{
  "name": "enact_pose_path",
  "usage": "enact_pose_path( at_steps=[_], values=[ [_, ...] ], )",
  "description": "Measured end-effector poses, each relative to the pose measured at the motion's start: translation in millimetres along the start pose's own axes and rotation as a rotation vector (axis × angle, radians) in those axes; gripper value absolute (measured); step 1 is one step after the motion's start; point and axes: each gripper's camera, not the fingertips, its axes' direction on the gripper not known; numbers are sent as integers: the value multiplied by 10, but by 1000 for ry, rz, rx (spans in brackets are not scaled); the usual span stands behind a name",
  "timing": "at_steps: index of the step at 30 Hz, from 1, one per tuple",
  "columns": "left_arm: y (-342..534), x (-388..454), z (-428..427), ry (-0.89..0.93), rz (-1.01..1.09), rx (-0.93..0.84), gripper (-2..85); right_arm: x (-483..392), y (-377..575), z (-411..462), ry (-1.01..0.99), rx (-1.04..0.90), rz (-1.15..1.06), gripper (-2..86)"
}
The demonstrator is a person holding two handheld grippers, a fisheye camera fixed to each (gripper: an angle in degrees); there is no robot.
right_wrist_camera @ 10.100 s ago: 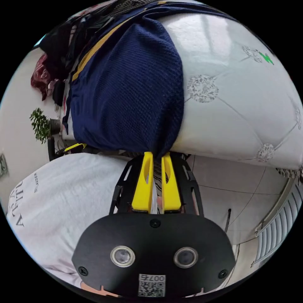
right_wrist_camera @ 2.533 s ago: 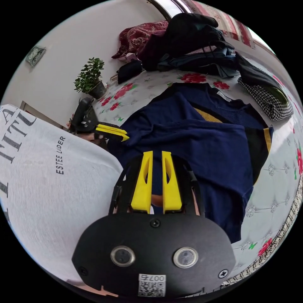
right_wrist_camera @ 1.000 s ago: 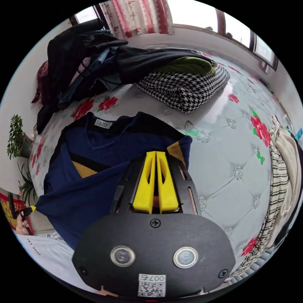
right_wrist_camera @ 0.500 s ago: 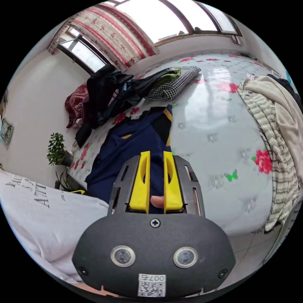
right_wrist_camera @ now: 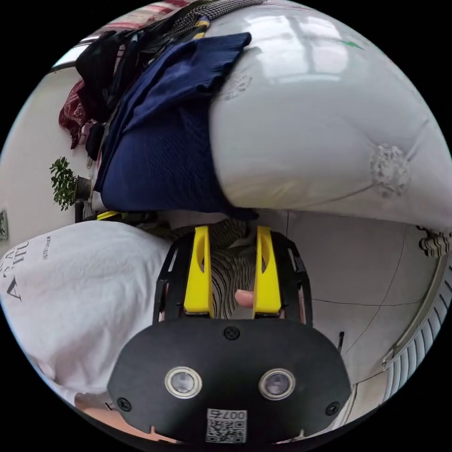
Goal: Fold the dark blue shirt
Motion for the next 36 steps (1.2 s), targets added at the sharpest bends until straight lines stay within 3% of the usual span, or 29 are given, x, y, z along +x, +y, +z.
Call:
enact_pose_path(
  at_steps=[3,9,13,16,20,22,26,32,36],
  values=[
    [-93,44,135,-87,-3,-54,9,-88,-273,132,-6,-7,-68,73],
    [89,23,-164,70,105,-32,-7,-301,-313,-1,-23,-40,-210,5],
    [466,-58,-685,241,208,-8,-7,-204,4,-460,-243,-32,-252,-2],
    [620,-334,-1086,472,211,21,-7,-210,96,-865,-409,-28,-283,-2],
    [486,-1034,-1740,831,179,234,-6,-195,-297,-1590,-719,31,-316,-2],
    [284,-1414,-1971,869,108,369,-5,-176,-635,-1898,-770,105,-300,0],
    [-323,-2095,-2094,871,-173,605,22,-197,-1492,-2308,-683,328,-177,14],
    [-610,-2057,-2027,593,-314,520,99,-606,-1805,-2262,-407,405,-75,35],
    [-500,-1876,-2001,535,-331,521,107,-918,-1743,-2097,-244,430,-84,47]
  ],
)
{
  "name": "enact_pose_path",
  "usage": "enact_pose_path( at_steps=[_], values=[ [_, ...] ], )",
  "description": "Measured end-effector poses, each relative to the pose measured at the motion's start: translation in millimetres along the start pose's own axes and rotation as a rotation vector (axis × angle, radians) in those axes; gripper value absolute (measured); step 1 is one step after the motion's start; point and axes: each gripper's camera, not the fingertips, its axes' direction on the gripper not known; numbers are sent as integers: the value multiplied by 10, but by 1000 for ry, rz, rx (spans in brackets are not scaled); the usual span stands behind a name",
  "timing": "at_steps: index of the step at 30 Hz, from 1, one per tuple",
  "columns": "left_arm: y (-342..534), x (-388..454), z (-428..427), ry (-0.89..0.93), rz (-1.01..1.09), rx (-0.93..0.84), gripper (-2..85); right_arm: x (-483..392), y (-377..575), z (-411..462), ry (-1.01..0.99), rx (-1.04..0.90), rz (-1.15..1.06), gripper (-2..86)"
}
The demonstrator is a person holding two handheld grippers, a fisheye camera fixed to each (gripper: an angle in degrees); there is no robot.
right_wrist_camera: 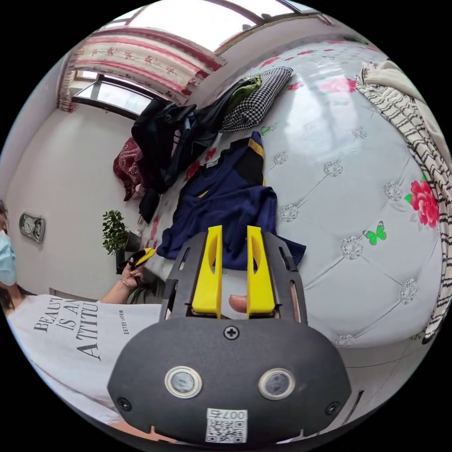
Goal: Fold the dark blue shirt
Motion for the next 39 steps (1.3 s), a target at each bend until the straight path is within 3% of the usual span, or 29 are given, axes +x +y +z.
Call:
enact_pose_path(
  at_steps=[6,8,11,17,22,30,35,39],
  values=[
    [-266,671,588,-126,158,-97,169,-292,-314,873,108,-161,-17,70],
    [-365,871,960,-275,199,-166,131,-465,-349,1278,230,-253,-54,52],
    [-430,869,1083,-492,142,-188,49,-739,-330,1277,393,-240,-90,15],
    [-188,652,279,-235,108,-133,27,-1077,-6,349,156,-101,-189,-1],
    [368,558,-413,-24,108,-84,3,-990,463,-500,-170,-9,-172,-2],
    [1095,92,-1213,225,66,-118,-10,-504,1207,-1296,-416,2,-46,-2],
    [735,-209,-1412,456,16,115,-10,-469,1054,-1186,-478,20,-32,-2],
    [-260,-75,-1298,447,89,154,-9,-630,440,-1200,-485,91,-87,-1]
  ],
)
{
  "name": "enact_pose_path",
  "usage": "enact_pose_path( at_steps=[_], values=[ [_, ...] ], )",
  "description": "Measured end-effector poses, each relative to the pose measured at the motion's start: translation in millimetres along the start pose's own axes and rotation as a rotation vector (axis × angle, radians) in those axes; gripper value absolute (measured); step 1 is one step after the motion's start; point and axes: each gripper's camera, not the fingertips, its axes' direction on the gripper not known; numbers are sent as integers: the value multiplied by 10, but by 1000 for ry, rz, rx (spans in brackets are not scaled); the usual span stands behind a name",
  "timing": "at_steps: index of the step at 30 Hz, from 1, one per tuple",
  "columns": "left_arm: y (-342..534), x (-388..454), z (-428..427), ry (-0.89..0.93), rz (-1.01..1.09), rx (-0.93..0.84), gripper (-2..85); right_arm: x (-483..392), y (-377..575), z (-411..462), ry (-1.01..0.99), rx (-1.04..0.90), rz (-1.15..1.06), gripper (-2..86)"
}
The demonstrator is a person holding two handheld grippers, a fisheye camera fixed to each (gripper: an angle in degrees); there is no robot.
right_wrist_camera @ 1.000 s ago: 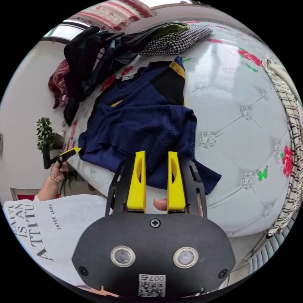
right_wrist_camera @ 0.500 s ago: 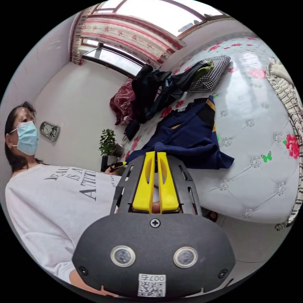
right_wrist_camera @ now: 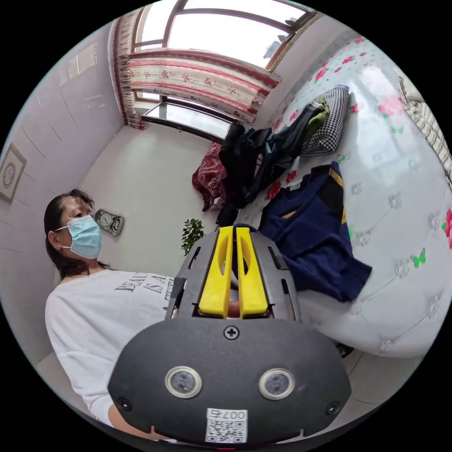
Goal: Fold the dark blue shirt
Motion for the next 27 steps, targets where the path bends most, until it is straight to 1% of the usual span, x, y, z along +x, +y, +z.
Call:
enact_pose_path(
  at_steps=[2,3,5,6,8,9,10,11,12,15,17,18,20,21,23,27],
  values=[
    [-832,-88,331,-57,-2,25,-8,-38,-623,126,61,29,-44,0],
    [-1040,-123,431,-82,-13,30,-8,-35,-787,174,86,33,-52,1],
    [-1786,-252,889,-212,-34,57,-1,87,-1393,425,218,72,-52,5],
    [-1930,-294,1011,-254,-41,68,2,160,-1526,504,261,85,-38,7],
    [-2318,-554,1493,-354,-82,94,44,578,-1919,864,424,122,18,19],
    [-2368,-638,1600,-376,-101,87,51,709,-1976,960,459,115,31,21],
    [-2404,-805,1772,-422,-144,73,64,996,-2030,1139,541,85,87,26],
    [-2369,-941,1894,-459,-167,55,64,1239,-1999,1263,604,48,142,30],
    [-2333,-994,1939,-471,-166,43,64,1325,-1951,1303,620,31,152,32],
    [-1970,-1105,2019,-517,-102,-55,77,1514,-1422,1258,606,2,156,40],
    [-1434,-1020,1807,-582,-59,-97,83,1526,-739,1007,554,1,182,47],
    [-1284,-996,1724,-599,-57,-105,84,1523,-560,928,549,-1,196,49],
    [-684,-979,1372,-657,-132,-150,86,1550,131,590,569,-19,294,57],
    [-546,-989,1292,-661,-163,-165,87,1570,290,502,575,-21,329,59],
    [-97,-1060,1017,-627,-296,-204,94,1722,832,205,559,-10,474,68],
    [165,-1297,946,-475,-425,-187,115,2156,1114,141,443,-44,583,75]
  ],
)
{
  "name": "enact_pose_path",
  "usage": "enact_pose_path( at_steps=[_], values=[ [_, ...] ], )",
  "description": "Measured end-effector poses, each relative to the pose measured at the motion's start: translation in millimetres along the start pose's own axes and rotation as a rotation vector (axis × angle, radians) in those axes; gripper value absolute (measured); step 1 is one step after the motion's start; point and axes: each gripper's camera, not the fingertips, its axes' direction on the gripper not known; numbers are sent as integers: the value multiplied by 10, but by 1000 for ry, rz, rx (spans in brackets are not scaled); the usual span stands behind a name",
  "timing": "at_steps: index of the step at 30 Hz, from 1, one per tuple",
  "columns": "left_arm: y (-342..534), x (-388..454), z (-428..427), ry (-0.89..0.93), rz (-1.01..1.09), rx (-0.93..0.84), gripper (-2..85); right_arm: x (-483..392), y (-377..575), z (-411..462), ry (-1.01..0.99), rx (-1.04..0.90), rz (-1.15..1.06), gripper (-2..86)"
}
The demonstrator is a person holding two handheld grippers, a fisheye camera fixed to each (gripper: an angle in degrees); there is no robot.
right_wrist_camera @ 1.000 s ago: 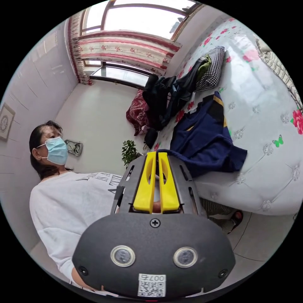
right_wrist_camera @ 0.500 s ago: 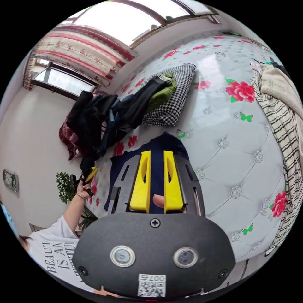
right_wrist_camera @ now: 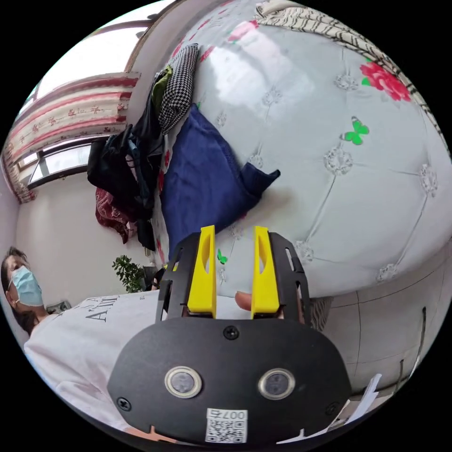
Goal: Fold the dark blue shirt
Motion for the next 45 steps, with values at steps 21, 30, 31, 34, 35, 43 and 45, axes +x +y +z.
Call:
enact_pose_path(
  at_steps=[21,30,31,34,35,43,45],
  values=[
    [644,-294,-1124,427,-136,65,44,660,615,-970,-372,-68,-112,2],
    [-1134,239,-1053,429,-113,172,85,-203,-722,-959,-349,56,-103,8],
    [-1350,344,-1031,364,-88,250,109,-291,-935,-864,-339,109,-132,15],
    [-1599,637,-956,285,-52,272,130,-334,-1109,-580,-174,154,-149,30],
    [-1579,776,-951,268,6,263,130,-315,-1012,-480,-117,150,-170,35],
    [-564,817,-1022,-1,190,173,110,725,417,-294,-75,187,-11,72],
    [-408,620,-1017,33,133,137,110,955,573,-149,-115,180,56,78]
  ],
)
